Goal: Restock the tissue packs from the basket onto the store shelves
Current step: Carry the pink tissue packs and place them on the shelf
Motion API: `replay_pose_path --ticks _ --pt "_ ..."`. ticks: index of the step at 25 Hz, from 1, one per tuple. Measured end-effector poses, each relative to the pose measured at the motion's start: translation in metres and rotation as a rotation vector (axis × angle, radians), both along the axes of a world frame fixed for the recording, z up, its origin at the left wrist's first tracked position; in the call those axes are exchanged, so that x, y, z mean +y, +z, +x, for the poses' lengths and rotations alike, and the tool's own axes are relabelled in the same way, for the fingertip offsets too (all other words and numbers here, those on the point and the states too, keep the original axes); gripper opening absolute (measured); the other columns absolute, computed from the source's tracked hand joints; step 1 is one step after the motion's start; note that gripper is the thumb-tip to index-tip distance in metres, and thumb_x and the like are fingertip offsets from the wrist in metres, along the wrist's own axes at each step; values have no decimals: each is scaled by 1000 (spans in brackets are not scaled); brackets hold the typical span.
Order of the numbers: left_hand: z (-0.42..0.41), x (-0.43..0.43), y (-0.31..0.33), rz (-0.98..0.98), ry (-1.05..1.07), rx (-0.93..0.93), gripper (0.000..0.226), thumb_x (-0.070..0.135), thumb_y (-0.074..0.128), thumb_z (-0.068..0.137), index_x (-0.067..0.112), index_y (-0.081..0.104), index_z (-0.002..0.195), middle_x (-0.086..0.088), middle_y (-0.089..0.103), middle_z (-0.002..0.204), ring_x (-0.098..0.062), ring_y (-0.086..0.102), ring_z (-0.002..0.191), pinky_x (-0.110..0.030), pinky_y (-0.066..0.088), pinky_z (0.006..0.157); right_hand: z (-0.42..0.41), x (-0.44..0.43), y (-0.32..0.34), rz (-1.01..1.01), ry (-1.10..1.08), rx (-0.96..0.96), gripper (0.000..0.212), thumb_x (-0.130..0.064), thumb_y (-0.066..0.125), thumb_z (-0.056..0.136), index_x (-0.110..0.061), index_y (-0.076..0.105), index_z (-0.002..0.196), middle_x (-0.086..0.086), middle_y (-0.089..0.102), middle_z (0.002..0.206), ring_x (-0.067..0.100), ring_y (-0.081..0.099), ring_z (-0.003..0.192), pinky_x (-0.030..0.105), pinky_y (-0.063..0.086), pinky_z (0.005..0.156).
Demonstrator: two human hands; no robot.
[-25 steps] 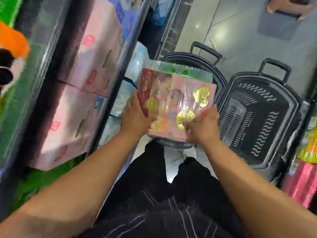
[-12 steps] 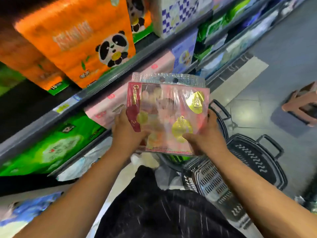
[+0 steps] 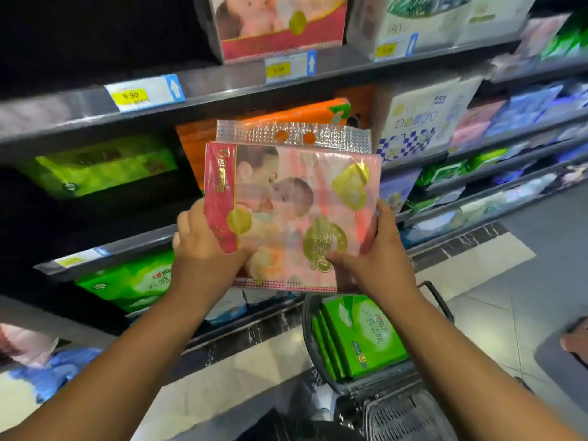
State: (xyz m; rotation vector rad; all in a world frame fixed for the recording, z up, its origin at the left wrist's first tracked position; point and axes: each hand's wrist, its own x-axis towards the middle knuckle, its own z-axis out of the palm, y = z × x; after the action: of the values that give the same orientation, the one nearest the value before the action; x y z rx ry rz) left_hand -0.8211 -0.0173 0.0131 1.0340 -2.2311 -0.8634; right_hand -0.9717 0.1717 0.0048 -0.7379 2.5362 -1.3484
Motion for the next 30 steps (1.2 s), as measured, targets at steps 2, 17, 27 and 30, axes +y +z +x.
replay_pose_path --ticks 2,17,27,30 --pt "15 -8 21 -44 19 -8 95 44 86 62 19 34 139 7 32 112 -25 42 114 -45 38 101 9 -15 18 -35 31 42 106 -31 90 60 -33 23 142 -2 52 135 24 54 119 49 49 93" --pt "107 -108 163 -246 124 92 77 58 77 56 34 43 121 1 43 110 -25 48 106 -48 49 88 61 -136 164 -240 298 85 118 -38 88 44 -49 22 141 -4 54 129 22 56 116 48 51 94" --pt "81 -186 209 -225 235 95 71 68 69 54 39 50 116 6 59 106 -21 58 101 -47 52 85 23 -215 212 -338 367 29 69 -18 85 69 -24 44 125 -11 60 106 14 62 96 36 55 74" --pt "66 -204 221 -200 281 135 64 64 73 56 44 51 112 7 54 108 -17 58 97 -46 53 86 -2 -241 229 -344 485 29 68 -17 85 70 -30 41 121 -18 56 103 2 58 92 27 52 72"
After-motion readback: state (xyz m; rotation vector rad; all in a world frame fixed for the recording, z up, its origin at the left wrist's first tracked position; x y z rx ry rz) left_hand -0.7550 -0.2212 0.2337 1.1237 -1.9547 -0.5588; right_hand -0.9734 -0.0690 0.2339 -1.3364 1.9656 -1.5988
